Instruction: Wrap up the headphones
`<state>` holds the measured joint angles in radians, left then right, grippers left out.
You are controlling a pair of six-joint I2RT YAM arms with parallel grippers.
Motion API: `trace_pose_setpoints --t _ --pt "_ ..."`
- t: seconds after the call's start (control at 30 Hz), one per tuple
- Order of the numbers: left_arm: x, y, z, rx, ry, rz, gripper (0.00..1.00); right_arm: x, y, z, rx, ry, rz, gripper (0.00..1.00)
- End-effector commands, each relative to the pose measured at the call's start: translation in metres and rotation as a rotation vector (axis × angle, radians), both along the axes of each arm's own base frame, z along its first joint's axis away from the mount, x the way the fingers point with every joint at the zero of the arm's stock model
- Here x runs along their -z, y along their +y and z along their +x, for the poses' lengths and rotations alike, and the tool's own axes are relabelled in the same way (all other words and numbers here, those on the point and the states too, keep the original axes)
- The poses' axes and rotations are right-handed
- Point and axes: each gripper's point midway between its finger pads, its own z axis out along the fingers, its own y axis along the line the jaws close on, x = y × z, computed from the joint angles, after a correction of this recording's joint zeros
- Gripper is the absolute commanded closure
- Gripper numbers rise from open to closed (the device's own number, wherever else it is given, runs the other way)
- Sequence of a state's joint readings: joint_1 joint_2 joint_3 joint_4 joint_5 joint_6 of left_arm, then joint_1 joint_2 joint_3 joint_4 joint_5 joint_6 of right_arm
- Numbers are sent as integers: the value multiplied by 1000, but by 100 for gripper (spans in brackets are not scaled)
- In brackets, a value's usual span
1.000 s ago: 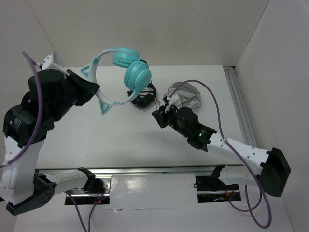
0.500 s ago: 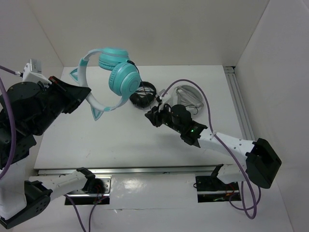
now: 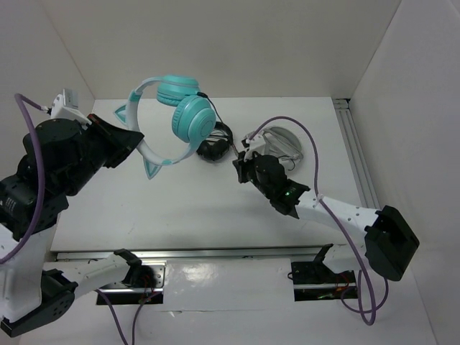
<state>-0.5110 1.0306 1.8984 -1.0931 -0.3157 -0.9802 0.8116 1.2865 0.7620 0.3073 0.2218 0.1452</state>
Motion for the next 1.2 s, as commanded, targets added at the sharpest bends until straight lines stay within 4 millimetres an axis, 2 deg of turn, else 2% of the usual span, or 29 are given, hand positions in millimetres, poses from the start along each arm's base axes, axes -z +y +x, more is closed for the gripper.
trace_pose_setpoints --t 0.0,0.03,0.1,0.17,0.2,0.23,0.27,0.3,0.43,0.47,0.5,0.57,0.67,0.7,0.77,0.8,0.83,0.87,0.9,0.97,1.0,1.03,1.07,1.1,1.17 --pt "-37 -11 10 9 -123 -133 100 -31 -61 25 371 -52 -4 100" --pt "-37 -10 9 11 -133 -129 100 -29 -82 27 468 -48 -30 100" --pt "-28 -13 12 23 -115 -106 100 -42 -98 29 541 -61 -23 100" --pt "-27 -17 12 46 -120 -87 100 -68 -114 31 588 -90 -5 100" --pt "-27 -18 11 61 -120 -81 100 -79 -119 33 603 -103 17 100" --pt "-27 -20 10 72 -119 -83 100 -98 -123 36 605 -126 35 100" --pt "-26 -20 10 74 -122 -72 100 -106 -125 39 597 -129 34 100" --pt "-21 -22 12 83 -109 -67 100 -134 -136 47 617 -156 78 100" --pt "-7 -23 13 88 -85 -36 100 -174 -153 69 602 -186 73 100" --pt "-9 -21 10 88 -93 -40 100 -191 -155 78 605 -192 80 100" --pt "-3 -22 12 90 -83 -25 100 -198 -164 87 604 -198 69 100" --pt "1 -22 13 92 -76 -11 100 -215 -169 105 610 -208 64 100" --pt "8 -21 13 98 -69 15 100 -217 -184 129 652 -190 9 100" --pt "8 -21 13 98 -68 15 100 -213 -198 136 689 -182 -15 100" --pt "12 -22 14 100 -61 28 100 -197 -209 148 726 -153 -43 100" --pt "14 -21 13 100 -61 28 100 -197 -216 149 739 -153 -44 100" --pt "14 -21 13 103 -64 38 100 -184 -228 154 777 -127 -51 100" --pt "14 -21 13 103 -64 38 100 -177 -233 155 786 -115 -61 100" --pt "14 -21 13 103 -64 38 100 -162 -232 156 787 -94 -63 100" --pt "14 -20 13 106 -66 48 100 -151 -241 160 804 -88 -56 100" --pt "14 -22 12 115 -66 46 100 -140 -241 160 803 -73 -68 100" --pt "15 -21 12 117 -68 54 100 -140 -246 161 808 -69 -56 100" --pt "15 -21 12 117 -68 55 100 -126 -252 164 822 -45 -74 100" --pt "15 -21 12 117 -68 55 100 -121 -251 166 824 -34 -70 100" --pt "15 -21 12 119 -70 63 100 -118 -272 164 896 -30 -85 100"
